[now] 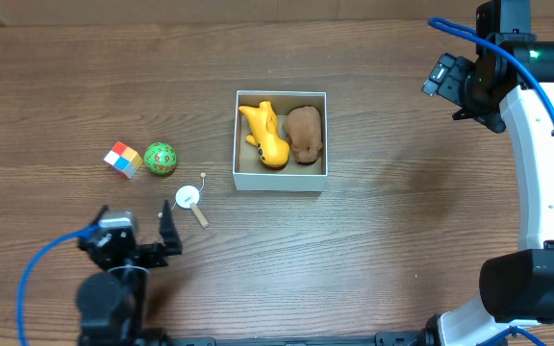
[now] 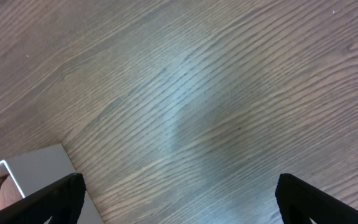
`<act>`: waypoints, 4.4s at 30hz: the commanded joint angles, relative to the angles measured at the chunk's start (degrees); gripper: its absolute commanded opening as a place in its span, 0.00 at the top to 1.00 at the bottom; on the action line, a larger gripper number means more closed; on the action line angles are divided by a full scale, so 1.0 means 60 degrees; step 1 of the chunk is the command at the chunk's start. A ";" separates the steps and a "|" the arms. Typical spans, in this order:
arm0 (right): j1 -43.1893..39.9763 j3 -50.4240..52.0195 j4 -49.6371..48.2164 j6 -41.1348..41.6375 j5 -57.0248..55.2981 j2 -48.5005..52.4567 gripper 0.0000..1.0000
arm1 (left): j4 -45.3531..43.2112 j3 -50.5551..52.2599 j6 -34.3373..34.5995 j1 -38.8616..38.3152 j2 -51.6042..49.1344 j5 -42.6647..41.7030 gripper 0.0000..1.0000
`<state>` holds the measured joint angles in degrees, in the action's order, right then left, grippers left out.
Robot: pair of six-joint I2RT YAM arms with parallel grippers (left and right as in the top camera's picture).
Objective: Pack container
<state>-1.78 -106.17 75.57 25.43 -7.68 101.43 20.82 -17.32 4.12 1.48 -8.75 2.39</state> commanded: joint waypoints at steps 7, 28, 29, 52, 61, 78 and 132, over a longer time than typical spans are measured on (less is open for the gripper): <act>0.0025 -0.0051 -0.0044 0.0015 0.0000 -0.0044 0.00 | 0.4929 -0.8032 -0.0328 -0.0055 -0.6058 0.1169 0.00; 0.0025 -0.0051 -0.0044 0.0015 0.0000 -0.0044 0.00 | 0.7865 -1.2349 -0.5249 0.0102 -1.1624 0.1169 0.00; 0.0025 -0.0051 -0.0044 0.0015 0.0000 -0.0044 0.00 | 0.7774 -1.2313 -0.5384 0.0200 -1.1777 0.1169 0.00; 0.0025 -0.0051 -0.0044 0.0018 0.0000 -0.0044 0.00 | 0.8269 -1.2291 -0.2346 0.4339 -1.5675 -0.0994 0.00; 0.0025 -0.0051 -0.0044 0.0015 0.0000 -0.0044 0.00 | 0.7581 -1.2291 -0.2361 0.4251 -1.6502 -0.3577 0.00; 0.0025 -0.0051 -0.0044 0.0015 0.0000 -0.0044 0.00 | 0.7632 -1.2287 0.3931 0.2273 -1.6772 0.1224 0.00; 0.0025 -0.0051 -0.0044 0.0015 0.0000 -0.0044 0.00 | 0.3883 -1.0065 0.6583 0.1643 -1.7209 0.0812 0.01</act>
<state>-1.78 -106.08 75.59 25.45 -7.68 101.43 44.58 -78.08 41.85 11.11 -109.38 7.94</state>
